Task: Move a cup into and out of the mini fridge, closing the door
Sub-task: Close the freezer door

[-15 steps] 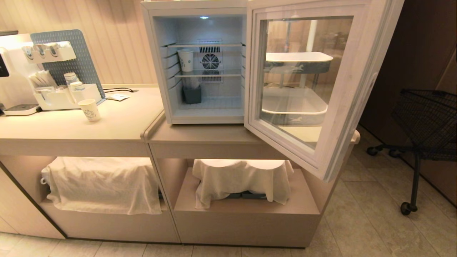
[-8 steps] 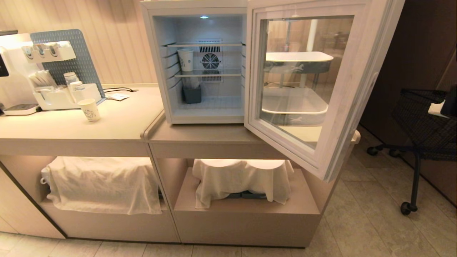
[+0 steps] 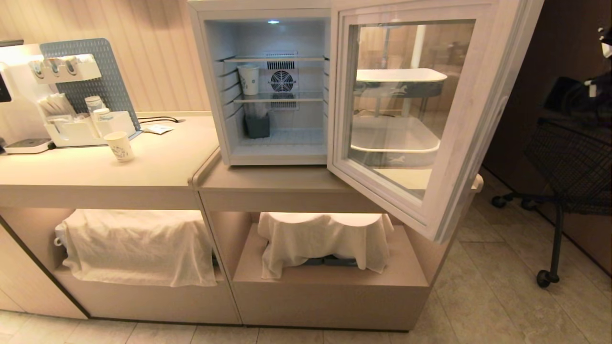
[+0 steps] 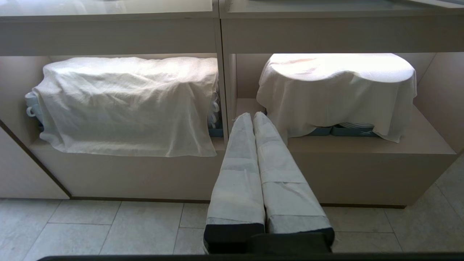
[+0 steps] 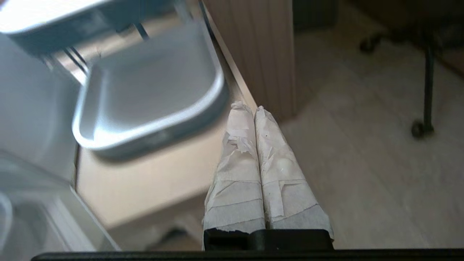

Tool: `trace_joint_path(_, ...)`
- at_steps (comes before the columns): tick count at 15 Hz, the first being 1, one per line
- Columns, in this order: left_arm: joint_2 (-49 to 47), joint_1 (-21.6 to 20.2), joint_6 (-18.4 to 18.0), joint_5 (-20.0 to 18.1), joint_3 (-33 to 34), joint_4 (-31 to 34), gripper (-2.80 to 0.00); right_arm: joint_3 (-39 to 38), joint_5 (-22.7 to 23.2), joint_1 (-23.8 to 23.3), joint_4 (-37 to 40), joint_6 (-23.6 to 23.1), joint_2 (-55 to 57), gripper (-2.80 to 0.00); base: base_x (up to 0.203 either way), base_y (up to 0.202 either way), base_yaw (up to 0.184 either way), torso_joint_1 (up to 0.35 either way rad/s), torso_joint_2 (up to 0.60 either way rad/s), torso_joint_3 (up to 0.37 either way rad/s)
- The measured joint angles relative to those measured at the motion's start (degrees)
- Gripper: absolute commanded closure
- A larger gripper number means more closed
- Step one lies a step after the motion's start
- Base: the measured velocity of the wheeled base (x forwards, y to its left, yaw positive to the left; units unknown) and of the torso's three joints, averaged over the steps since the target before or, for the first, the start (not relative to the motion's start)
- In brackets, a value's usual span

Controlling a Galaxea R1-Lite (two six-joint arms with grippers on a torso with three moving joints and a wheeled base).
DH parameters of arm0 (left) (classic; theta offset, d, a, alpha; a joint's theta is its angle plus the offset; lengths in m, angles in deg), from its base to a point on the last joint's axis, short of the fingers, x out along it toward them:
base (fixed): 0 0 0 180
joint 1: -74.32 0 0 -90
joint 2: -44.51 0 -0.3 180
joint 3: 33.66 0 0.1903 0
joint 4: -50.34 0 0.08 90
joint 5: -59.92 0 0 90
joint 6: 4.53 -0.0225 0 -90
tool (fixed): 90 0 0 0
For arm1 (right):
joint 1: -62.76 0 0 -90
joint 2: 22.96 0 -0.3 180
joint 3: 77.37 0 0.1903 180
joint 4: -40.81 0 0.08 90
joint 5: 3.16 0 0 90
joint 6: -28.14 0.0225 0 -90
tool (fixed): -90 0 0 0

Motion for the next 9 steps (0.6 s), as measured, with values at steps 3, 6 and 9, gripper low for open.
trace_joint_path(3,0.00,0.00,0.00,0.00,0.00,0.00,0.00,2.89,-1.27,3.05,-8.33,-1.41,4.17,0.00,0.000,0.000,0.000,0.000,0.00,0.000)
trace_joint_path(6,0.00,0.00,-0.01,0.00,0.00,-0.02,0.00,3.80,-2.20,5.21,-12.40,-1.79,6.29,0.00,0.000,0.000,0.000,0.000,0.00,0.000)
trace_joint_path(9,0.00,0.00,-0.05,-0.01,0.00,0.00,0.00,4.70,-2.76,7.15,-15.76,-1.27,7.26,0.00,0.000,0.000,0.000,0.000,0.00,0.000)
